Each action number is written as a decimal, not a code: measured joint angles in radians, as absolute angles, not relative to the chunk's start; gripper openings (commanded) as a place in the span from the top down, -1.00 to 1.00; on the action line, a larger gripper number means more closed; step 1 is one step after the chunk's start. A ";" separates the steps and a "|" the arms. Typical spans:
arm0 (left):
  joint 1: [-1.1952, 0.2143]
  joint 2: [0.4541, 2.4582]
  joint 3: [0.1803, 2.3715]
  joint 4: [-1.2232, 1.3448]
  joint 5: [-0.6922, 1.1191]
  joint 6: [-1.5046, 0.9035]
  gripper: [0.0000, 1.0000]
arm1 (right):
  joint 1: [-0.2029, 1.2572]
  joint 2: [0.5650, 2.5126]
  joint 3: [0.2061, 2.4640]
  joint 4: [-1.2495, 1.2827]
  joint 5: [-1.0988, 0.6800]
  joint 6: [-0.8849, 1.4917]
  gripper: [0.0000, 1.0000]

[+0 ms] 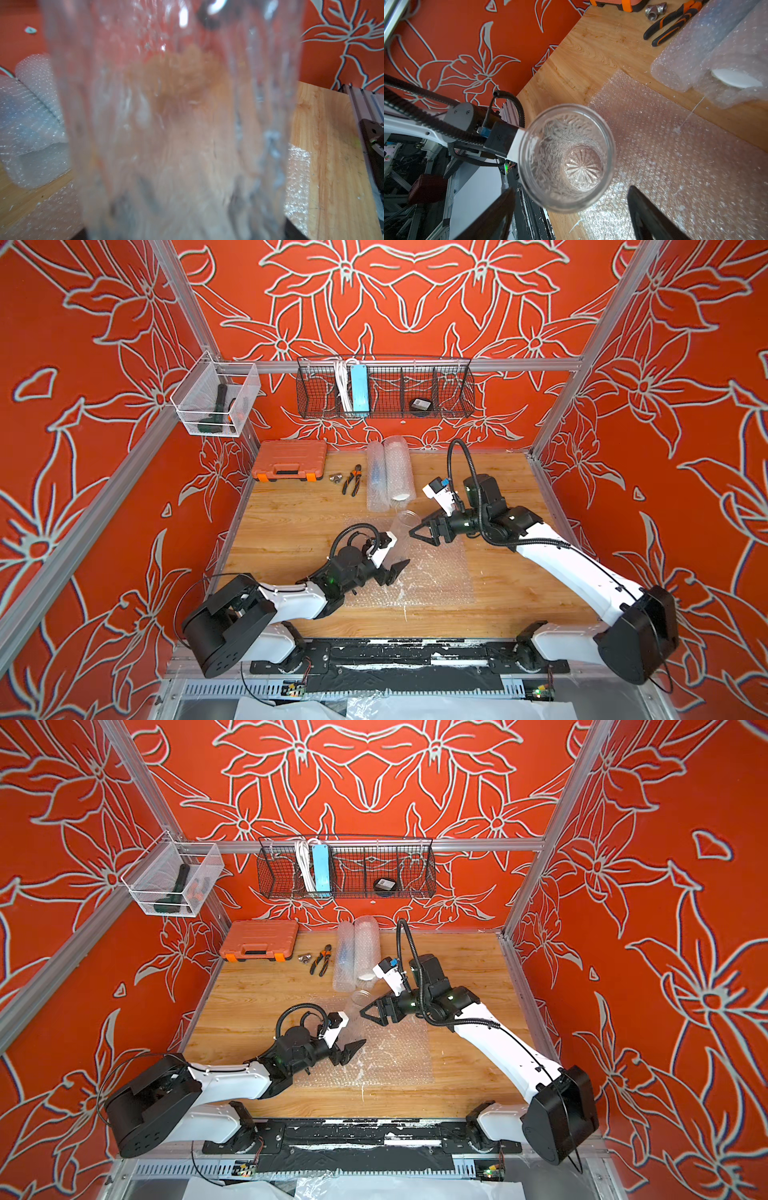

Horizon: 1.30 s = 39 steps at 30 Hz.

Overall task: Unwrap the vase from the bubble wrap
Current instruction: Pick up the vase from the bubble wrap.

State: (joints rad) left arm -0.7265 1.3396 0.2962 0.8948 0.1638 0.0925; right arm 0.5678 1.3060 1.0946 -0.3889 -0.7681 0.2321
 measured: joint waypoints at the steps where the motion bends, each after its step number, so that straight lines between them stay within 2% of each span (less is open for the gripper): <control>1: -0.727 1.340 0.296 0.891 0.165 0.099 -0.25 | 0.568 1.308 1.103 -0.396 -0.768 0.228 -0.69; 12: -0.727 1.340 0.295 0.873 0.165 0.223 -0.25 | 0.558 1.359 1.244 -0.555 -0.722 0.200 -0.44; 27: -0.727 1.340 0.296 0.874 0.164 0.280 -0.25 | 0.538 1.427 1.282 -0.685 -0.740 0.186 0.35; 33: -0.727 1.340 0.308 0.862 0.165 0.283 -0.25 | 0.538 1.447 1.296 -0.705 -0.741 0.187 0.53; 39: -0.727 1.340 0.320 0.846 0.171 0.292 -0.25 | 0.538 1.460 1.312 -0.712 -0.730 0.189 0.63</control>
